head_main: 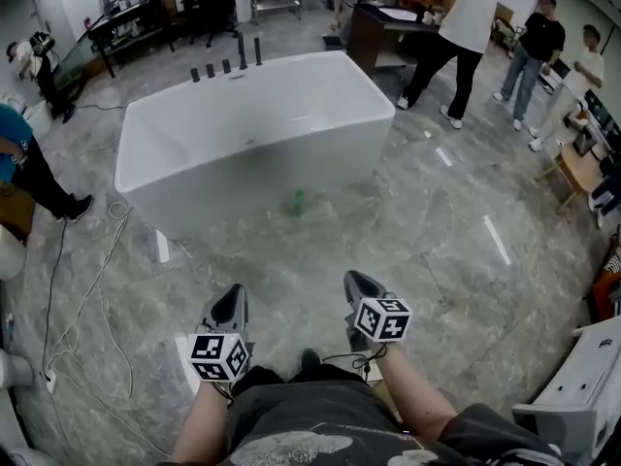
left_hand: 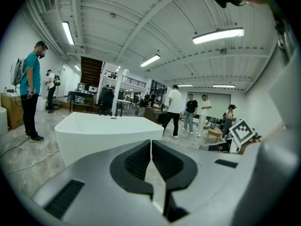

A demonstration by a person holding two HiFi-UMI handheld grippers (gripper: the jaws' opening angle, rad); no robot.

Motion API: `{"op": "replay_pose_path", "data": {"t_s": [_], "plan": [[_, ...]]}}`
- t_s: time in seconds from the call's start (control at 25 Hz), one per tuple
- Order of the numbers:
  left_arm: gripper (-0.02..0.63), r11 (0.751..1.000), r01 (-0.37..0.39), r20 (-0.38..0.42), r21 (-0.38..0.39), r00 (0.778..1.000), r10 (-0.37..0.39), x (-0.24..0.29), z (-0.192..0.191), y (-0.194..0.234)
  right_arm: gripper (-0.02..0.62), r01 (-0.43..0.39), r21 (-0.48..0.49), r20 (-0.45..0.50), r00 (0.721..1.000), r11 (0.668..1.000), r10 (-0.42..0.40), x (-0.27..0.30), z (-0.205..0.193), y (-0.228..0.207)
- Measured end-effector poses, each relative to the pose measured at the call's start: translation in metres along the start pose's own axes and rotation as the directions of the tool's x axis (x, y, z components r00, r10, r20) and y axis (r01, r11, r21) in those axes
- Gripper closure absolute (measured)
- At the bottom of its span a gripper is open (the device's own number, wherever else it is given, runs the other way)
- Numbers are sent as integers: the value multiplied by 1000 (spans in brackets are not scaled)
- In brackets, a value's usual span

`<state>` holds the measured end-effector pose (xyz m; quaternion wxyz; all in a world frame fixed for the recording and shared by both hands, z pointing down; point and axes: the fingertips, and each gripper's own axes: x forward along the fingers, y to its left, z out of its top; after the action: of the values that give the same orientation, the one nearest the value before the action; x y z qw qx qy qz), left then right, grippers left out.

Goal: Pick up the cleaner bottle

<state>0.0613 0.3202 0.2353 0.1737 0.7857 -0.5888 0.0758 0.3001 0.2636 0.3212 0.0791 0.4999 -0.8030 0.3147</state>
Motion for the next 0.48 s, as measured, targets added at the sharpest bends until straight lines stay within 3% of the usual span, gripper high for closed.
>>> {"op": "replay_pose_path", "data": {"t_s": [0.24,0.48], "plan": [[586,999,-51,4,19,999,51,17,14,27,558,-1,42,-22,1000,999,2,25,-2,-7],[586,999,-41,7,7,999,41,49,21,52,558,23,34,-22,1000,999,-22,53,12,-10]]}}
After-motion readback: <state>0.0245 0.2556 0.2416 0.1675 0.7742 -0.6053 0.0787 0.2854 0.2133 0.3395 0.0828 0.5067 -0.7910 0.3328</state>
